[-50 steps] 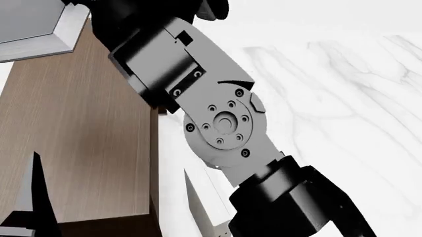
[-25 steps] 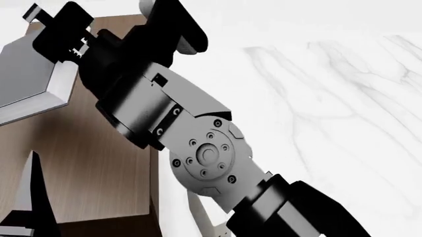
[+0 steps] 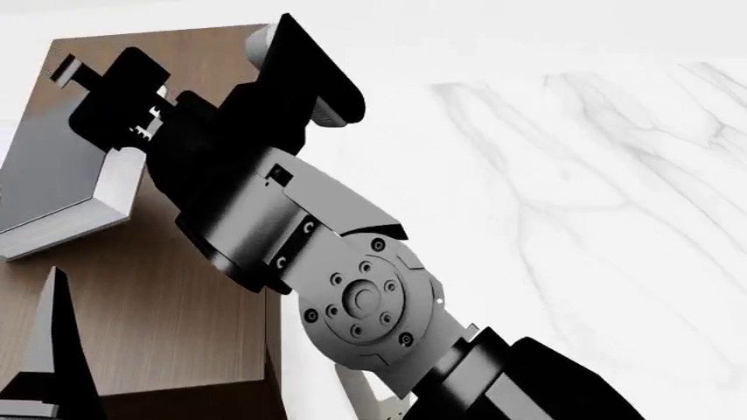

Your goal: Pick up the book in the middle and place it on the cabinet shelf.

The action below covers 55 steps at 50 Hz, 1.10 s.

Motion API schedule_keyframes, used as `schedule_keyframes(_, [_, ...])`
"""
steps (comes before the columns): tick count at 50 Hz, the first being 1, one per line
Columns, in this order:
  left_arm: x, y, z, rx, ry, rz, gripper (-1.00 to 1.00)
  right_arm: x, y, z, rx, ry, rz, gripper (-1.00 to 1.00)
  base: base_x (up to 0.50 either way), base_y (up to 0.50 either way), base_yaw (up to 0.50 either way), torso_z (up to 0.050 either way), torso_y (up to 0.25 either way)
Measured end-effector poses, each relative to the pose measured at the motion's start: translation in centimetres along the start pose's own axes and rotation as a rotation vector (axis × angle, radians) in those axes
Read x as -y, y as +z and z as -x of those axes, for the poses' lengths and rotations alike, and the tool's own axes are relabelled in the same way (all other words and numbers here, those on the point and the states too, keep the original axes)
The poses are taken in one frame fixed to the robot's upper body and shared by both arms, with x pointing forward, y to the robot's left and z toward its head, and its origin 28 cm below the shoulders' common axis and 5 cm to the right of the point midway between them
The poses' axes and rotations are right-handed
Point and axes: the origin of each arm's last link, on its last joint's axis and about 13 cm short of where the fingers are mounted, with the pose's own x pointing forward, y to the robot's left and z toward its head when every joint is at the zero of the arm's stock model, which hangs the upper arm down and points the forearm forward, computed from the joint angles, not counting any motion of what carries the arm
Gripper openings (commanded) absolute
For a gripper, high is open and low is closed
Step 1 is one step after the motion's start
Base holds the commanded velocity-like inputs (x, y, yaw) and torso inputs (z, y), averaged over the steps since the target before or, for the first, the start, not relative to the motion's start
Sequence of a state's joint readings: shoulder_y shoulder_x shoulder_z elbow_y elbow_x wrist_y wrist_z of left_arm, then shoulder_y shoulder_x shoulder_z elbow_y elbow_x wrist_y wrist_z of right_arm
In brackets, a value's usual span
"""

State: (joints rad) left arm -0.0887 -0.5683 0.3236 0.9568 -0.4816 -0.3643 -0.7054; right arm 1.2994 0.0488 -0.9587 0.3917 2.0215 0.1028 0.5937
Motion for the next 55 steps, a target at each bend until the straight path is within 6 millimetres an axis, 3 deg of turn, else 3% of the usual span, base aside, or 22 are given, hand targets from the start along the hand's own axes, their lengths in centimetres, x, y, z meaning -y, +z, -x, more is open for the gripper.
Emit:
schedule_keyframes(12, [0.0,0.0,0.0,0.001,0.002,0.0,1.0,0.2,0.0,0.0,0.004,0.003,-0.005,-1.0,0.0,0.0,0.0,0.0,0.0])
schedule_keyframes(13, [0.0,0.0,0.0,0.001,0.002,0.0,1.0,0.2,0.0,0.0,0.004,0.004,-0.005,1.0,0.0,0.0,0.0,0.0,0.01])
schedule_keyframes(36, [-0.1,0.0,0.0,0.004,0.002,0.001,1.0,0.3,0.6,0.3,0.029,0.024,-0.011,1.0,0.0,0.0,0.0,0.0,0.0])
schedule_keyframes(55, [0.0,-0.1,0.0,0.0,0.002,-0.001,1.0,3.3,2.6,0.9,0.124,-0.037,-0.059,1.0,0.0,0.0,0.0,0.0,0.0])
